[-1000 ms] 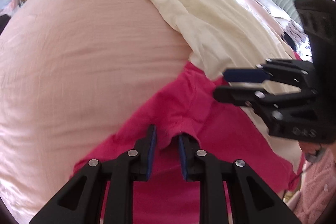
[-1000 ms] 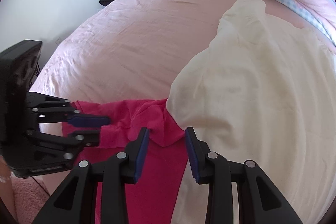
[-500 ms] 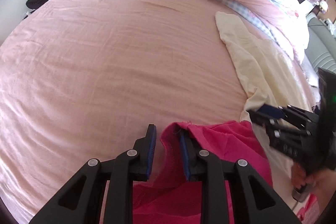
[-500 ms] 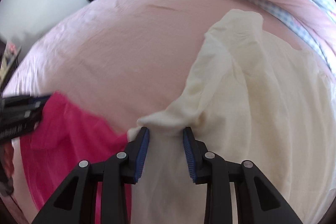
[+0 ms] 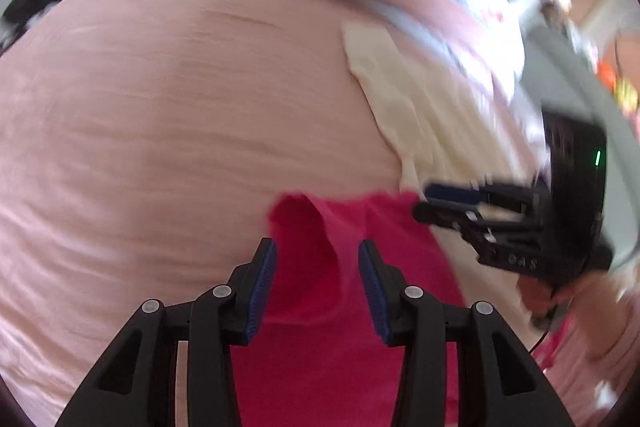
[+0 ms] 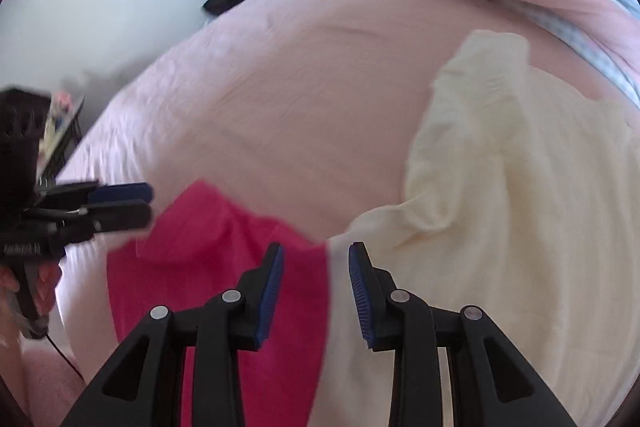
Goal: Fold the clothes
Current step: 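Hold the magenta fabric with the left gripper while the right gripper holds the cream lining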
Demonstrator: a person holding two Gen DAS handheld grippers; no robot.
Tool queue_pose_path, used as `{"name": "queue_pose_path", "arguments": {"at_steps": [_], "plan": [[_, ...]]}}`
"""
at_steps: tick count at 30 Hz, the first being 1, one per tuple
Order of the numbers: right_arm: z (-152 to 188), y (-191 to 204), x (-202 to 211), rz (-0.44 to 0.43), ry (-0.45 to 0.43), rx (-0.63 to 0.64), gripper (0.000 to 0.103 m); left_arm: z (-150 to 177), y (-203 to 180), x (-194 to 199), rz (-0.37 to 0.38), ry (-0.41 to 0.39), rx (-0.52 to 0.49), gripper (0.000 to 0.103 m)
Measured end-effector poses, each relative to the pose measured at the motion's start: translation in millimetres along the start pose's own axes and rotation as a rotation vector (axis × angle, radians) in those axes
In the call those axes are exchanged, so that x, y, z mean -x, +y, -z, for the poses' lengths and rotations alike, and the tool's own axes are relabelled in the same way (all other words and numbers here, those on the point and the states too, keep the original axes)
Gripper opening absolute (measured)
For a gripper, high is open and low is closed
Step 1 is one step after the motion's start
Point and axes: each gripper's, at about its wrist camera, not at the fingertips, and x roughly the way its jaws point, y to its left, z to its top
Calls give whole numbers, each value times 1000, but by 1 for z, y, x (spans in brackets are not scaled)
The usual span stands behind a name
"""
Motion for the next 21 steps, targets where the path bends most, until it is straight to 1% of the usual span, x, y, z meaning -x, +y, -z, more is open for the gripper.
{"name": "queue_pose_path", "arguments": {"at_steps": [2, 4, 5, 6, 7, 8, 9, 10, 11, 12, 13, 14, 15, 17, 19, 21], "plan": [[2, 10, -13, -5, 43, 45, 31, 3, -3, -15, -59, 46, -15, 39], [-3, 7, -27, 9, 45, 27, 31, 5, 5, -22, -147, 52, 5, 28], [-6, 5, -29, 21, 29, 20, 31, 4, 14, -20, -166, 37, 48, 21], [-8, 4, -28, 42, 9, 16, 31, 3, 25, -17, -176, 17, 101, 12], [-11, 2, -27, 62, -12, 11, 31, 3, 35, -11, -230, -10, 144, 11], [-12, 1, -25, 92, -35, 8, 31, 3, 45, -3, -306, -40, 181, 11], [-14, 1, -21, 143, -65, 8, 31, 4, 55, 4, -317, -65, 220, 11], [-15, 0, -17, 191, -90, 6, 31, 5, 64, 12, -296, -87, 261, 11], [-17, -1, -13, 209, -102, -7, 31, 7, 73, 19, -276, -109, 301, 11], [-17, -2, -8, 171, -107, -35, 31, 8, 76, 27, -242, -132, 309, 11], [-16, -2, -3, 127, -108, -57, 31, 7, 70, 31, -197, -151, 282, 11], [-13, 0, 1, 76, -97, -57, 31, 5, 59, 30, -152, -160, 238, 11], [-12, 7, 1, 57, -85, -34, 31, 3, 45, 26, -114, -158, 186, 11], [-6, 23, 1, 50, -64, 27, 31, -2, 15, 11, -101, -122, 85, 11], [-4, 29, -5, 48, -42, 49, 33, -3, -4, -5, -126, -69, 13, 11], [-5, 29, -11, 45, -26, 40, 33, -3, -6, -16, -166, -24, 5, 11]]}}
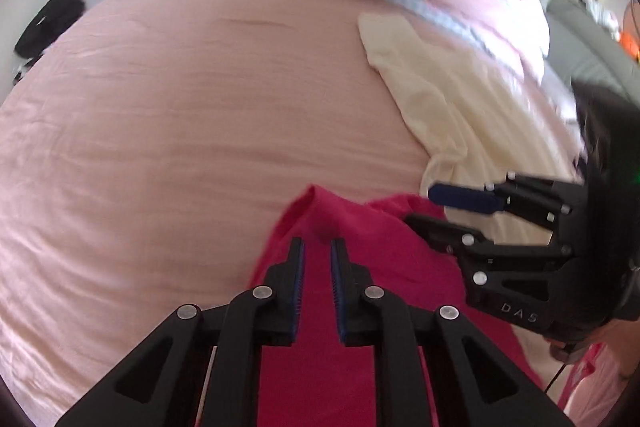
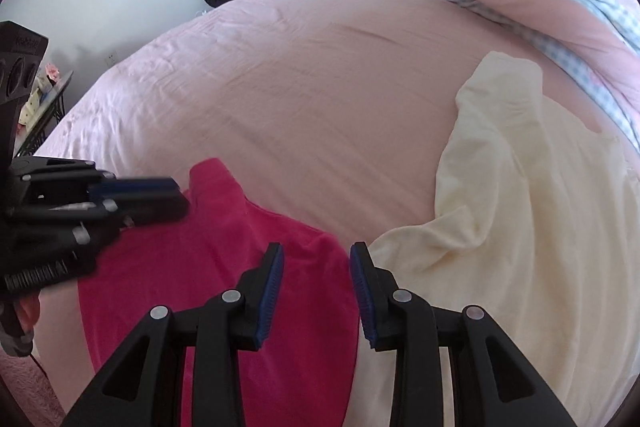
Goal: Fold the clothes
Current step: 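Hold the magenta fabric with the left gripper while the right gripper holds the cream lining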
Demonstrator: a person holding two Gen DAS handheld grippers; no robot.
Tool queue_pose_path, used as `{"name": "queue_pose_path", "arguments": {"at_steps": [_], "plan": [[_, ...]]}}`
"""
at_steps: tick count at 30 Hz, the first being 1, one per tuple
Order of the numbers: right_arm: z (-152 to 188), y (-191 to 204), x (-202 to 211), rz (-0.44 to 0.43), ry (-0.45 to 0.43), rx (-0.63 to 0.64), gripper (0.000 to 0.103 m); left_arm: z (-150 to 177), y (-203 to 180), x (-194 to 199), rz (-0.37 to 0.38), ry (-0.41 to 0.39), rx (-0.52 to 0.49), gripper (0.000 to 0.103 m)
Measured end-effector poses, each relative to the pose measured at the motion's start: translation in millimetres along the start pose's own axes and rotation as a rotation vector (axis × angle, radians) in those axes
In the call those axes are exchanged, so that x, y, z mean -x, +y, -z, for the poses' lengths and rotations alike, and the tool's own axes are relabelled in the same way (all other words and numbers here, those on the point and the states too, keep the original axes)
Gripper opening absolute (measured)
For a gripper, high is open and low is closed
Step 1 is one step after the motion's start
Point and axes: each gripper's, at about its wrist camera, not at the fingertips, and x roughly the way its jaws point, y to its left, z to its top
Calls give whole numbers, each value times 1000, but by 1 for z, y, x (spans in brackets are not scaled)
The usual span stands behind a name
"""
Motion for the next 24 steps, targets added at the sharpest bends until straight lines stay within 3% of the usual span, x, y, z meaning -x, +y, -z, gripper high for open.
{"name": "queue_pose_path", "arguments": {"at_steps": [2, 6, 16, 21, 24], "plan": [[-2, -5, -4, -8, 12, -25, 33, 1, 11, -2, -16, 20, 32, 11], [0, -6, -10, 7, 24, -5, 34, 14, 38, 5, 28, 26, 89, 18], [1, -6, -13, 30, 21, -31, 34, 48, 52, 26, 75, 49, 63, 18], [2, -3, -10, 34, 30, -49, 35, 61, 44, 21, 24, 92, 17, 15], [2, -5, -18, 58, 42, -34, 35, 74, 44, 31, -49, 156, -9, 16]]}}
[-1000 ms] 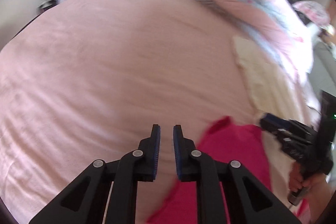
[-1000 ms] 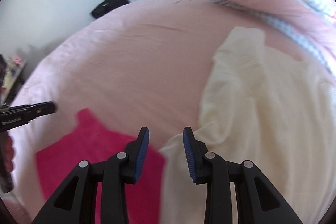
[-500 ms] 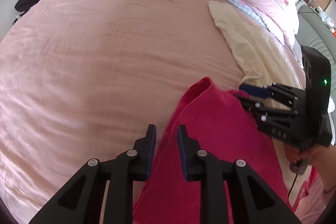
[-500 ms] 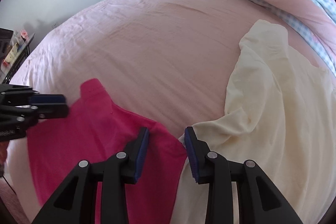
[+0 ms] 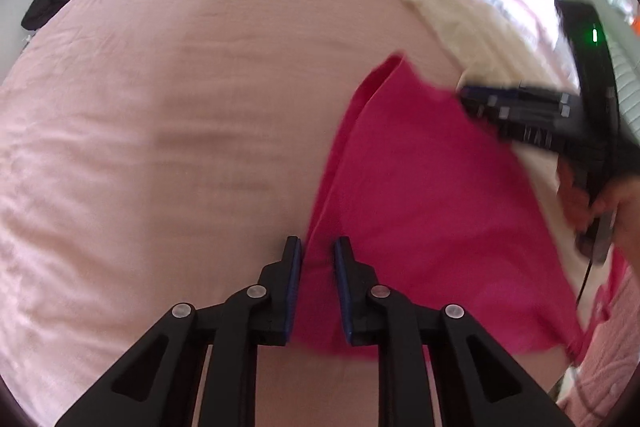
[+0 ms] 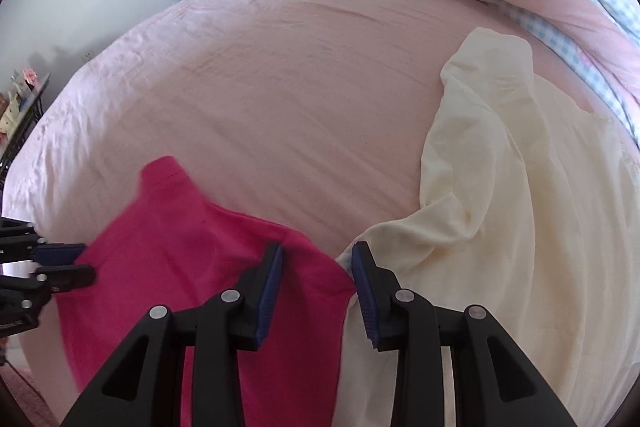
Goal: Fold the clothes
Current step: 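Hold the magenta fabric with the left gripper while the right gripper holds the cream lining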
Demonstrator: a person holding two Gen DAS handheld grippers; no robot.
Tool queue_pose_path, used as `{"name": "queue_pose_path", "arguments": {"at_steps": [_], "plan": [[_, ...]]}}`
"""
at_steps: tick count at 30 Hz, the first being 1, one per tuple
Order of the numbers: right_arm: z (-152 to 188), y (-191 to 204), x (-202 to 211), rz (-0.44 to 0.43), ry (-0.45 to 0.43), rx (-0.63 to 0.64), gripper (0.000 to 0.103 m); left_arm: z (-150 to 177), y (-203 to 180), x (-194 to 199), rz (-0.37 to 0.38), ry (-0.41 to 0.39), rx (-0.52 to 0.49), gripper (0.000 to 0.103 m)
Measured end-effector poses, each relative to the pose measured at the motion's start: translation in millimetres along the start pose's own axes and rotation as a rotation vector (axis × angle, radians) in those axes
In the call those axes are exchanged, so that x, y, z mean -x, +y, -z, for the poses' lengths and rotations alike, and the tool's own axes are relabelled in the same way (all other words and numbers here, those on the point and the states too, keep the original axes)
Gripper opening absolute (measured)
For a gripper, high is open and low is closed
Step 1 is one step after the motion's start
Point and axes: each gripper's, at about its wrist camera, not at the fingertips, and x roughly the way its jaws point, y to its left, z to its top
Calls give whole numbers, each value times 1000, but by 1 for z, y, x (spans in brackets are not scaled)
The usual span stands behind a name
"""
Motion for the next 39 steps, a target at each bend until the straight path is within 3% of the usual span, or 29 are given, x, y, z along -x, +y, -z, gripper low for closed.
{"name": "queue_pose_path", "arguments": {"at_steps": [2, 5, 7, 10, 13, 16, 20, 22, 24, 27, 30, 32, 34, 39], "plan": [[-3, -3, 0, -7, 0, -11, 34, 10, 1, 11, -39, 9, 8, 17], [-4, -5, 9, 9, -21, -27, 33, -3, -4, 26, -49, -95, 18, 17], [-3, -6, 18, 15, -41, -35, 33, -22, -17, 33, 8, -186, 12, 17], [-1, -6, 18, -24, -24, -26, 35, -53, -45, 22, 124, -238, -9, 17], [1, -4, 9, -13, -12, -10, 35, -79, -69, -10, 146, -184, -25, 17], [-2, -8, 2, -10, -6, -29, 35, -82, -77, -37, 11, -47, -66, 16], [-6, -17, 1, -30, -5, -66, 36, -59, -62, -20, -131, 39, -96, 16], [-4, -17, 10, -26, -23, -58, 36, -53, -45, -10, -98, 7, -12, 16], [-3, -20, 25, -17, -75, -73, 36, -63, -45, -2, -54, -58, 10, 16], [-1, -17, 34, -79, -68, -72, 36, -90, -69, 1, 132, -166, -3, 16], [2, -10, 28, -70, -27, -23, 36, -105, -87, -23, 193, -135, -5, 14], [4, -5, 21, -45, 0, 12, 36, -112, -95, -44, 128, -82, -19, 14], [4, -8, 12, -28, 15, 8, 36, -112, -87, -43, 112, -90, 6, 12], [3, -21, 9, -16, -2, -17, 36, -95, -22, -21, -143, -136, 204, 11]]}}
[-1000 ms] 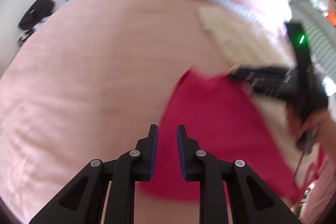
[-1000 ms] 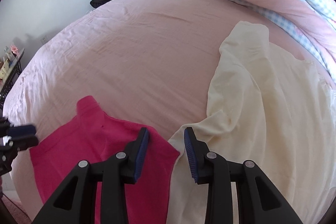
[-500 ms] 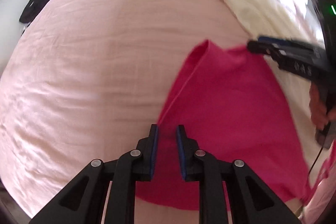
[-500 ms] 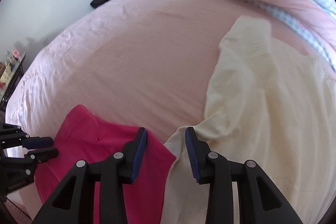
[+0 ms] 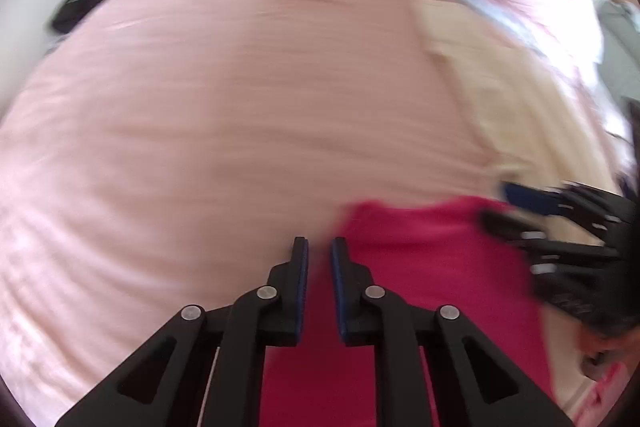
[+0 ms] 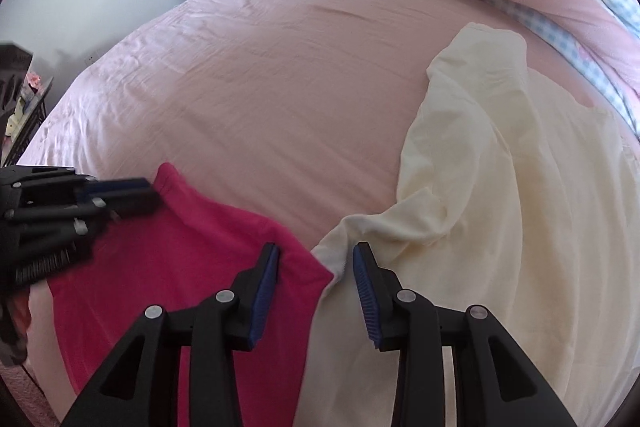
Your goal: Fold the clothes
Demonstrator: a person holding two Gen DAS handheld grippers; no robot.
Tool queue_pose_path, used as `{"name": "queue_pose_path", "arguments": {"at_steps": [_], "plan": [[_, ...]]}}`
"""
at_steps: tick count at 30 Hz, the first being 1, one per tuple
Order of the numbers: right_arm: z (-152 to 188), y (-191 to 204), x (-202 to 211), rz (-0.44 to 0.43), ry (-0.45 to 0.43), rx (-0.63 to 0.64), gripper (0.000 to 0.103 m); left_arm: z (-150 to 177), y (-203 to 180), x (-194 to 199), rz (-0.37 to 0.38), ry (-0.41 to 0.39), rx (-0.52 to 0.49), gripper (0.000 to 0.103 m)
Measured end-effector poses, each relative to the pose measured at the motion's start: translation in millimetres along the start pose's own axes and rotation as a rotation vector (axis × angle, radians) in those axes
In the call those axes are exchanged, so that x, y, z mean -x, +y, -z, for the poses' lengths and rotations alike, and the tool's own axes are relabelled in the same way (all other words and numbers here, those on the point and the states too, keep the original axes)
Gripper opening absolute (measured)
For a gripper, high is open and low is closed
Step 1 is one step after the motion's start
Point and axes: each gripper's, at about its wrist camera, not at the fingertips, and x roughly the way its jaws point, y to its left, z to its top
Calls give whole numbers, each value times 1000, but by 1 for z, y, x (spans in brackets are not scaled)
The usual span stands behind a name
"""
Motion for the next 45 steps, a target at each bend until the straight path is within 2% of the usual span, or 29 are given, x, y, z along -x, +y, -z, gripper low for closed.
{"name": "queue_pose_path", "arguments": {"at_steps": [1, 4, 7, 9, 11, 12, 13, 15, 16, 17, 18, 19, 20, 22, 24, 27, 29, 31, 34, 36, 38, 41, 45], "plan": [[-1, -2, 2, 4, -6, -11, 36, -1, 12, 3, 4, -9, 55, 11], [-2, -4, 19, 5, -52, -49, 36, -6, 9, 19, 140, -62, 76, 11], [1, 4, 31, -35, -50, -36, 36, -8, -29, 25, 276, -81, -44, 11], [3, 10, 27, -40, -20, -8, 36, -7, -56, 19, 301, -51, -126, 11], [3, 12, 16, -24, 13, 13, 36, -11, -75, 4, 241, -9, -180, 11], [3, 12, 10, -12, 25, 16, 36, -13, -75, -3, 224, 9, -173, 11], [2, 12, 5, 2, 25, 8, 36, -15, -73, -10, 222, 23, -153, 11], [-3, 5, -2, -4, 17, -31, 36, -13, -58, -7, 234, 25, -58, 4], [-5, 0, -3, -12, 9, -56, 36, -7, -51, -4, 196, 7, -27, 4], [-7, -4, -3, -12, -4, -77, 36, -6, -42, -2, 90, -16, -10, 4], [-7, -9, -2, -6, -18, -95, 36, -5, -30, 0, 29, -29, 24, 4], [-8, -12, -1, 10, -32, -108, 36, -3, -15, 1, 5, -38, 68, 4], [-8, -16, 1, 13, -36, -122, 36, -3, -2, 4, 64, -36, 134, 4], [-9, -21, 4, 12, -45, -140, 36, 1, 4, 17, 174, -69, 158, 4], [-8, -14, 10, -23, -54, -100, 36, 7, -18, 29, 247, -94, 52, 4], [-9, 12, 15, -67, -61, 19, 40, 7, -58, 25, 312, -65, -94, 4], [-12, 28, 7, -77, -34, 70, 40, 10, -76, 16, 279, -25, -151, 3], [-11, 37, 1, -32, -20, 106, 39, 22, -76, 7, 215, 16, -163, 4], [-11, 33, -15, -15, 19, 85, 39, 11, -67, 5, 238, 23, -122, 4], [-12, 28, -18, -22, 3, 74, 39, 9, -62, 4, 250, 33, -111, 4], [-14, 24, -19, -29, -9, 61, 42, 14, -59, 3, 247, 45, -140, 4], [-17, 16, -21, -59, -17, 17, 44, 27, -38, 20, 225, 66, -229, 4], [-19, 3, -18, -106, -38, -58, 44, 33, -13, 22, 200, 68, -219, 4]]}}
